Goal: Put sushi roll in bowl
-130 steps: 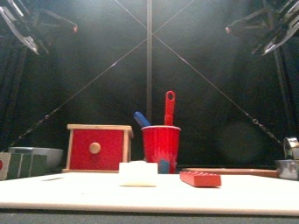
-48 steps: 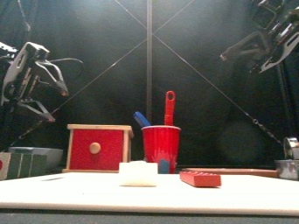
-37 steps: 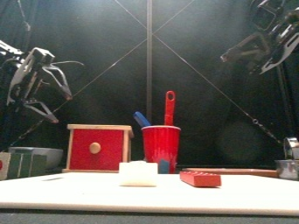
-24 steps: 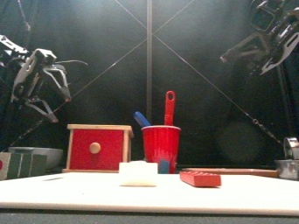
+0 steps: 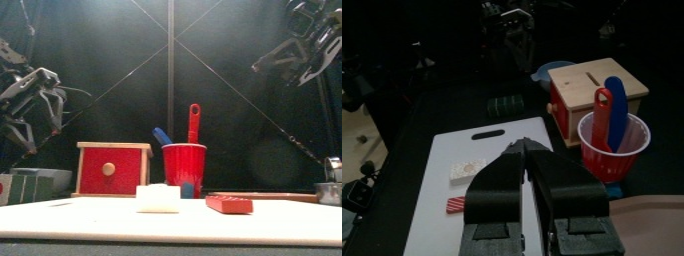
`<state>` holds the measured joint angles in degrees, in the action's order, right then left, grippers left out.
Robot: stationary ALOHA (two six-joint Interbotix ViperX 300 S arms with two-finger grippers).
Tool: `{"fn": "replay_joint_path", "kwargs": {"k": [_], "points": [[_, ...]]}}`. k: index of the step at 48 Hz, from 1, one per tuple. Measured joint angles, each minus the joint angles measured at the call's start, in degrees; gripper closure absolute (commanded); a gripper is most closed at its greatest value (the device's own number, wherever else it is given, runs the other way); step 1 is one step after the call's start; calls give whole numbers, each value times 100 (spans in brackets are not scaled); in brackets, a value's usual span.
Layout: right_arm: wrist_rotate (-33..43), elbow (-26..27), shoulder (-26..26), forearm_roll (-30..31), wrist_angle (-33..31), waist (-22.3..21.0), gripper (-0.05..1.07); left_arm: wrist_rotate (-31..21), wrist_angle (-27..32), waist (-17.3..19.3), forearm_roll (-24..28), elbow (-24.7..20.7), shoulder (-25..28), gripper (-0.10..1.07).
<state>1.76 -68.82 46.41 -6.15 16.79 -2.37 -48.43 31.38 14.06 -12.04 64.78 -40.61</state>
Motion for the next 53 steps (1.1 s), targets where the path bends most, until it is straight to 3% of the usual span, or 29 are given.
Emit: {"fn": "replay_joint_path", "kwargs": {"k": [4, 9, 13, 22, 29, 44, 53], "points": [[0, 9, 0, 0, 0, -18, 98, -905, -9, -448, 606, -53, 185, 1], [0, 0, 9, 0, 0, -35, 98, -1819, 44, -782, 1318, -114, 439, 1], [0, 0, 0, 0, 0, -35, 98, -2892, 123, -1028, 1934, -185, 756, 1], [0, 0, 0, -35, 0, -26, 98, -4157, 272, -1767, 2654, -457, 1564, 1], [0, 0, 0, -26, 0, -18, 98, -4447, 272, -2074, 2733, -677, 1969, 1], [0, -9, 9, -35, -9, -18, 98, -4456, 272, -2171, 2549, -923, 2874, 3], [0, -18, 0, -35, 0, -18, 98, -4465, 272, -2180, 2540, -1037, 3041, 24]]}}
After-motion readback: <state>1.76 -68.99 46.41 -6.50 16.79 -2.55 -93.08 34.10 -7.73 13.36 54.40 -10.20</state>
